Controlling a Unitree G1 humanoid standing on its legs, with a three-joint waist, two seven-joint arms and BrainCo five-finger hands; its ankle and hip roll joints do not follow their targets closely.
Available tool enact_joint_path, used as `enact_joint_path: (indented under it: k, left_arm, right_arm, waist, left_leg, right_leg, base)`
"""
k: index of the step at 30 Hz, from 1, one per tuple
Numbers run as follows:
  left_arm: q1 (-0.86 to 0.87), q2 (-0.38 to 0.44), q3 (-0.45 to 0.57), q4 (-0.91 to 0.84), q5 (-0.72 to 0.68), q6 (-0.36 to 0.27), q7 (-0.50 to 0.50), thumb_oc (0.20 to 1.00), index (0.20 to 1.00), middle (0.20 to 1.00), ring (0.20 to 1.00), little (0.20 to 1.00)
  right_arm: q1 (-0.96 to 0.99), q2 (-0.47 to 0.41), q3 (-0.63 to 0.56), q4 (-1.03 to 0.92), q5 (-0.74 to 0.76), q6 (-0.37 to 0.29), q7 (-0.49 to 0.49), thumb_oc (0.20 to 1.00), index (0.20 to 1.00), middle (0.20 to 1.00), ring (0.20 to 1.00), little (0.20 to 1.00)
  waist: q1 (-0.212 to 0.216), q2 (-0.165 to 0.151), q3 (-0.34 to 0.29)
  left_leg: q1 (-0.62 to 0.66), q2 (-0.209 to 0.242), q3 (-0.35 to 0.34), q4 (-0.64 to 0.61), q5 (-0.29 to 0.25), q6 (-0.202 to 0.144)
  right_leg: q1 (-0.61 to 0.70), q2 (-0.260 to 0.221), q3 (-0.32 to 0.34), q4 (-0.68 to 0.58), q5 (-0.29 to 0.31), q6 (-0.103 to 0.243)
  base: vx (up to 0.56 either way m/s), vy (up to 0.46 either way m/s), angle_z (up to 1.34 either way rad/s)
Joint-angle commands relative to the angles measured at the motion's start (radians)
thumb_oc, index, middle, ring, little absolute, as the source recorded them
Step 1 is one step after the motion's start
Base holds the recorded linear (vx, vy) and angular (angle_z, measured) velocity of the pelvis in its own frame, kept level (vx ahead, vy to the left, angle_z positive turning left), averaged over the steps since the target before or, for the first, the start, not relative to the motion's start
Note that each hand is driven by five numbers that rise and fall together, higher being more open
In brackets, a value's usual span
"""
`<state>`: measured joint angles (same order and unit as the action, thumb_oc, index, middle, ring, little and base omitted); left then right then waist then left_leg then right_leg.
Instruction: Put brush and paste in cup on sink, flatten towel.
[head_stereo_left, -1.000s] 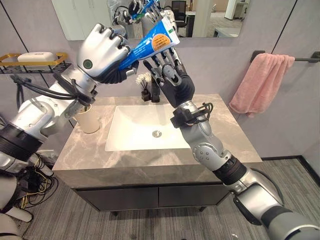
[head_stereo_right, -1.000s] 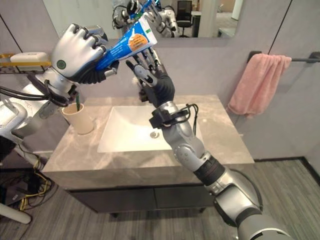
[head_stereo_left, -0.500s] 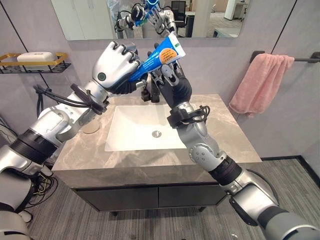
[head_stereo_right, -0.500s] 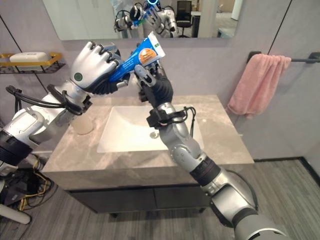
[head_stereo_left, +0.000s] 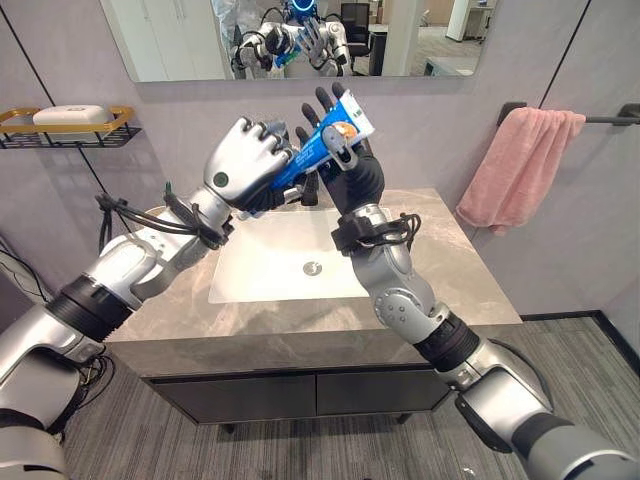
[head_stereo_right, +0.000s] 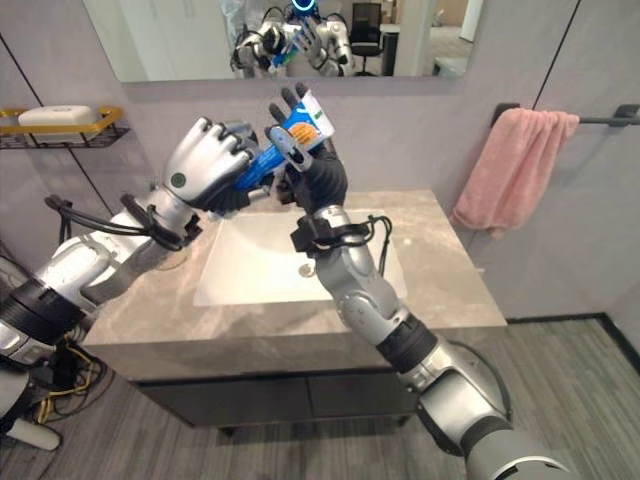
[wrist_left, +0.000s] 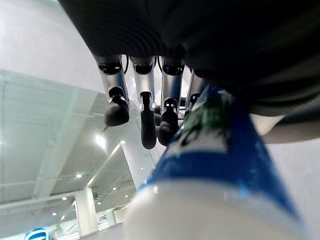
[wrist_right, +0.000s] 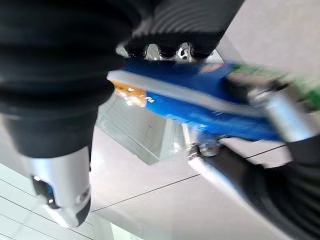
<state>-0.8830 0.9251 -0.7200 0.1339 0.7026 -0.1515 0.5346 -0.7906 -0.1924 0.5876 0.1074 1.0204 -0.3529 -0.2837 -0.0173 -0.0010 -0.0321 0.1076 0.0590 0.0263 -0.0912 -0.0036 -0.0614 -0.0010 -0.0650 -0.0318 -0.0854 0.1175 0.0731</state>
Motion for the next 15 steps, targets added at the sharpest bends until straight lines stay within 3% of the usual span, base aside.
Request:
enact_joint_path:
  k: [1, 13, 14, 15]
  left_arm:
    - [-0.055, -0.002, 0.03, 0.025, -0.037, -0.004, 0.007, 0.2, 0.2, 0.2, 0.2, 0.2]
    - [-0.051, -0.052, 0.054, 0.013, -0.067, -0.008, 0.015, 0.2, 0.2, 0.2, 0.2, 0.2]
    - [-0.053, -0.054, 0.055, 0.013, -0.068, -0.007, 0.016, 0.2, 0.2, 0.2, 0.2, 0.2]
    - [-0.053, -0.059, 0.06, 0.014, -0.07, -0.006, 0.017, 0.2, 0.2, 0.2, 0.2, 0.2]
  right_arm:
    - [-0.096, 0.085, -0.07, 0.02, -0.068, -0.08, 0.003, 1.0, 1.0, 1.0, 1.0, 1.0]
    - [-0.073, 0.1, -0.063, 0.006, -0.087, -0.087, -0.014, 1.0, 1.0, 1.0, 1.0, 1.0]
    - [-0.071, 0.098, -0.065, 0.004, -0.085, -0.087, -0.014, 0.592, 0.592, 0.592, 0.592, 0.592]
    - [-0.067, 0.101, -0.066, 0.004, -0.084, -0.088, -0.015, 0.235, 0.235, 0.235, 0.235, 0.235]
  waist:
    - [0.008, -0.025, -0.01]
    - [0.007, -0.028, -0.006]
    - [0.007, -0.029, -0.006]
    - [0.008, -0.03, -0.006]
  left_leg:
    - [0.024, -0.024, 0.03, 0.004, -0.016, 0.018]
    - [0.02, -0.028, 0.029, 0.004, -0.015, 0.021]
    - [0.021, -0.028, 0.029, 0.004, -0.015, 0.021]
    - [0.021, -0.029, 0.028, 0.004, -0.015, 0.022]
  right_leg:
    - [0.056, -0.065, 0.026, 0.018, -0.038, 0.064]
    - [0.054, -0.067, 0.023, 0.018, -0.034, 0.064]
    - [0.054, -0.067, 0.024, 0.018, -0.033, 0.064]
    - [0.054, -0.068, 0.024, 0.019, -0.033, 0.064]
  base:
    - [0.0, 0.0, 0.0]
    - [0.0, 0.0, 0.0]
    - [0.0, 0.0, 0.0]
    - [0.0, 0.0, 0.0]
